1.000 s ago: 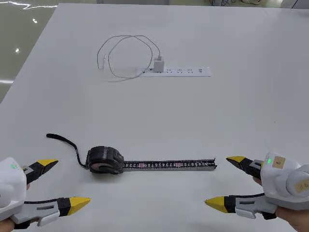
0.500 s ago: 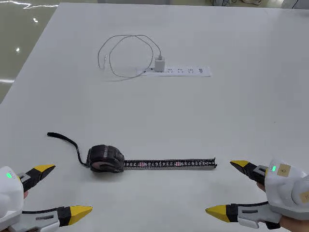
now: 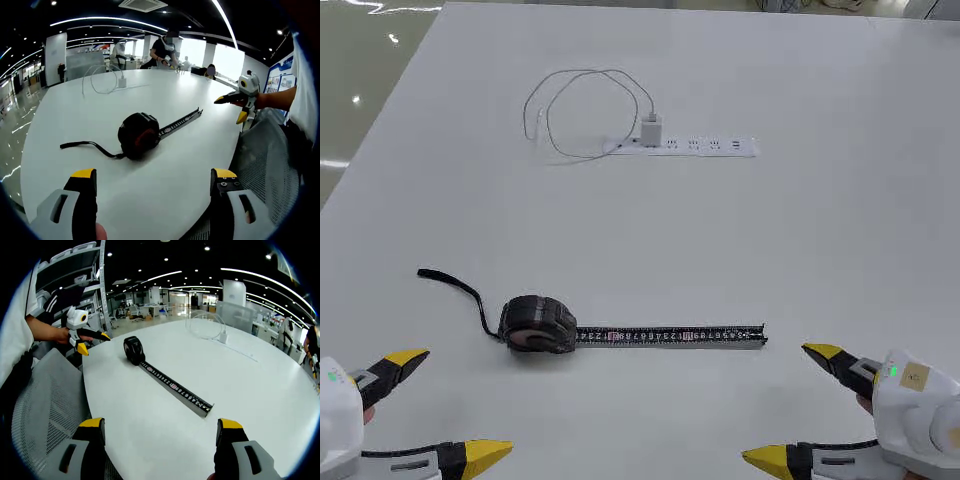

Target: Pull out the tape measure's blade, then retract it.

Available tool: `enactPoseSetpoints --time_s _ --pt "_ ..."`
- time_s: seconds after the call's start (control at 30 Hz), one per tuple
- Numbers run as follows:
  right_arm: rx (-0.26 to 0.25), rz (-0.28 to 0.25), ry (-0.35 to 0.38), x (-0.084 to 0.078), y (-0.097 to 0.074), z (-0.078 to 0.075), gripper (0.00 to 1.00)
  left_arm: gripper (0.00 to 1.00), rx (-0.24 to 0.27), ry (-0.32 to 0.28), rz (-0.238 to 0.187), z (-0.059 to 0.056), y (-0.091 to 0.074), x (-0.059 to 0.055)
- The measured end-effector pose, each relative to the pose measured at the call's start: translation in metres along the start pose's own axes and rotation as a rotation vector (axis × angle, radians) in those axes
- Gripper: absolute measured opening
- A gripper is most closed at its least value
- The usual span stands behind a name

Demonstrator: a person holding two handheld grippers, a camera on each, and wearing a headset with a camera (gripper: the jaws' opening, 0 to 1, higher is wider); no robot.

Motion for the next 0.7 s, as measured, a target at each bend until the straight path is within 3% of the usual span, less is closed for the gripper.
enactPoseSetpoints --time_s 0.33,0.7 --pt "-0.013 -0.006 0.012 -0.006 -0.004 0.006 0.94 0.96 -0.002 -0.027 -0.001 -0.009 -0.005 -0.008" --pt "-0.022 -0.016 0.041 -0.011 -0.011 0.008 0.98 0.97 0.01 -0.055 -0.007 -0.008 -0.012 -0.011"
Point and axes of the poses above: the centre of the closed fingertips' face, and the gripper's own axes: y roughly forward along the fingers, z roughly to its left, x roughly out of its top, the point moved 1 cm from there along -y, roughly backward along the fingers, and after that the axes turned 10 degrees about -z, right-handed, at the moved point
